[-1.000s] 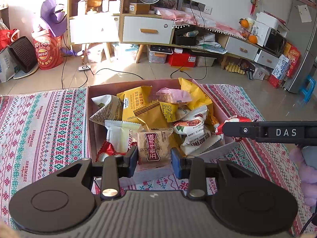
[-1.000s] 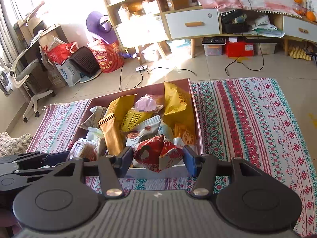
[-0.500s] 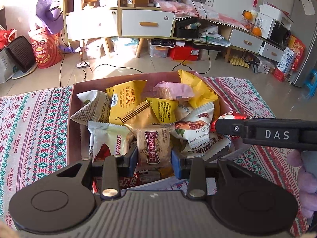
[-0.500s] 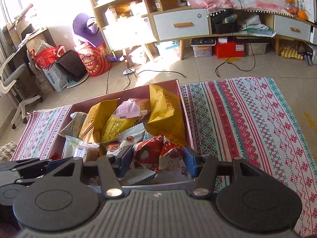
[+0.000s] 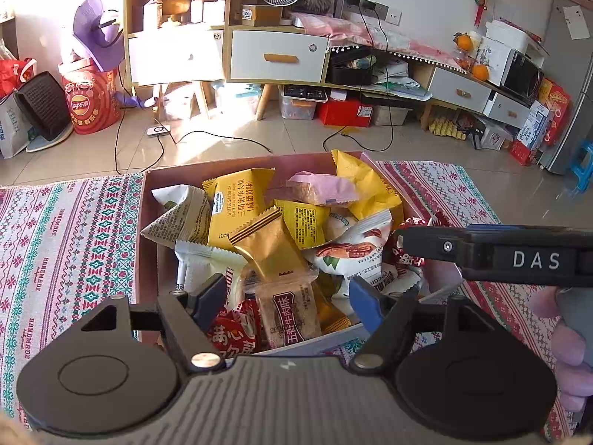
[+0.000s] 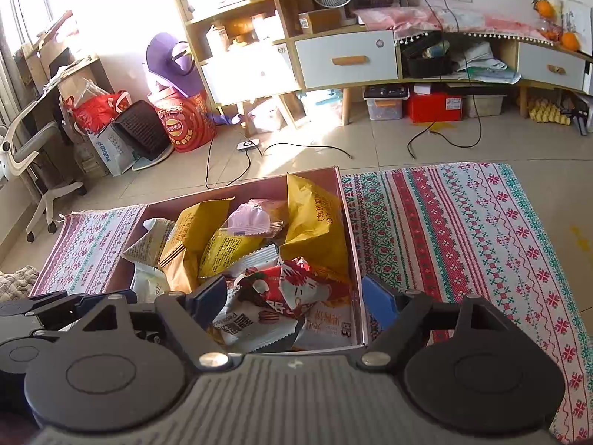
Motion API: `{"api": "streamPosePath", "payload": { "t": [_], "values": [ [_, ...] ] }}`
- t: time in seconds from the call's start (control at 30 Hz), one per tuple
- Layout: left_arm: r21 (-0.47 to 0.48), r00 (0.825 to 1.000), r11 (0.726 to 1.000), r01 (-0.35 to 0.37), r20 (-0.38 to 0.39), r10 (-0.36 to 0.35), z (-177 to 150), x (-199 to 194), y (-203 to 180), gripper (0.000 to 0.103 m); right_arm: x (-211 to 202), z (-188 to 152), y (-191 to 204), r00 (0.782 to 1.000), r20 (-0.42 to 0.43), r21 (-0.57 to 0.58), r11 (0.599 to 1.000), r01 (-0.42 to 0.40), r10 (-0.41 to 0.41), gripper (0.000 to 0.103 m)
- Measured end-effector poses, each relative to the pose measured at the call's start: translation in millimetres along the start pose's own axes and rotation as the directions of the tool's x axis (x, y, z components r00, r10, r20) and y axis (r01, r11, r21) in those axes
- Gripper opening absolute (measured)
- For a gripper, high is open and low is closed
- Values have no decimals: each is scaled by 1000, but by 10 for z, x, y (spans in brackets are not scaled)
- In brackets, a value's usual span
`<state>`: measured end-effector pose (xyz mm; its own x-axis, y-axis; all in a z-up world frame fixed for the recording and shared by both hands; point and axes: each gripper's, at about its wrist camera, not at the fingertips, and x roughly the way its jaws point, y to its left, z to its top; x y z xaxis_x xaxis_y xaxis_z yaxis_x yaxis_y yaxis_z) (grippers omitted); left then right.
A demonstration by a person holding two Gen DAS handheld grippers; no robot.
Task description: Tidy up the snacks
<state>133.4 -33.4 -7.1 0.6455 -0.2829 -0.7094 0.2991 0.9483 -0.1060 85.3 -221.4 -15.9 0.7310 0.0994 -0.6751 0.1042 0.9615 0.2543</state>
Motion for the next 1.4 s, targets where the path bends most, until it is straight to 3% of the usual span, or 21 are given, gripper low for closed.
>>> {"api": "streamPosePath", "payload": {
  "t": [0.4,0.63,0.87,1.23,1.4],
  "values": [
    [2,999,1000,-30,15,30,-84,-311,33,102,-264,-15,-84,999,49,28,1000,5,-6,99],
    [1,996,996,-84,-14,84,-213,-471,88,103,-413,-90,-21,998,12,-12,998,63,-63,102],
    [-25,981,983,-184,-65,182,-380,-684,90,103,-637,-203,115,994,-12,-46,993,108,-109,103],
    [-44,977,980,-193,-103,187,-589,-921,38,103,-772,-540,317,991,-61,-130,985,111,-120,103],
    [-31,973,978,-208,-110,204,-656,-947,44,103,-736,-685,414,984,-79,-210,967,143,-162,103]
  ]
}}
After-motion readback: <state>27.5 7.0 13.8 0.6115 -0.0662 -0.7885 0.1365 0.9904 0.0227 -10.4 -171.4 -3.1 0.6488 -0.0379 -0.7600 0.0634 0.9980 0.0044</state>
